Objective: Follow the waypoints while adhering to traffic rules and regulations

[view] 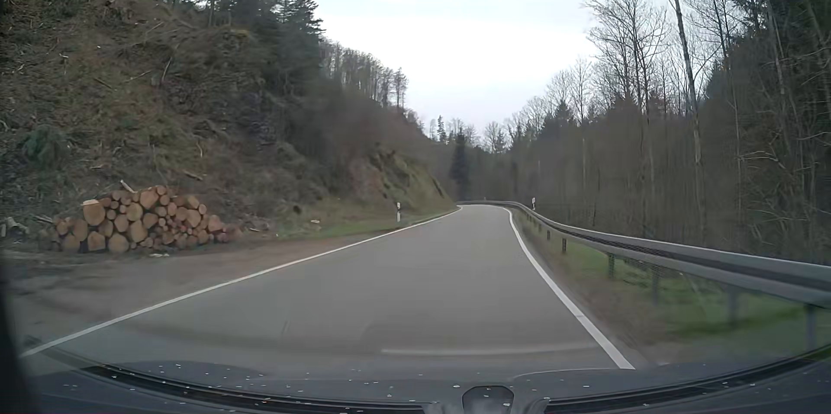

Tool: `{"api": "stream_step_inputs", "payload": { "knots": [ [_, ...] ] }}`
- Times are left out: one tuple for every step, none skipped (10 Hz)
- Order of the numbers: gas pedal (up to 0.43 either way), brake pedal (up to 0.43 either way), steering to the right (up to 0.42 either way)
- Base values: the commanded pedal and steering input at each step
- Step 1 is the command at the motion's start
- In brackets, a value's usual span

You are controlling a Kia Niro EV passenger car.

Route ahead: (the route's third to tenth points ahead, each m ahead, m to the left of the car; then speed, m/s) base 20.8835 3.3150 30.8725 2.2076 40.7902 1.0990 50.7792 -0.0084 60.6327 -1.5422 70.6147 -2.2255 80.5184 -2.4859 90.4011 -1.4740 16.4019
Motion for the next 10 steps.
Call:
{"api": "stream_step_inputs", "payload": {
  "knots": [
    [0.0, 0.0, 0.034],
    [0.0, 0.0, 0.032],
    [0.0, 0.0, 0.031],
    [0.0, 0.0, 0.029],
    [0.0, 0.0, 0.028],
    [0.0, 0.0, 0.027],
    [0.0, 0.0, 0.024],
    [0.0, 0.0, 0.021],
    [0.0, 0.0, 0.02],
    [0.0, 0.0, 0.02]
  ]
}}
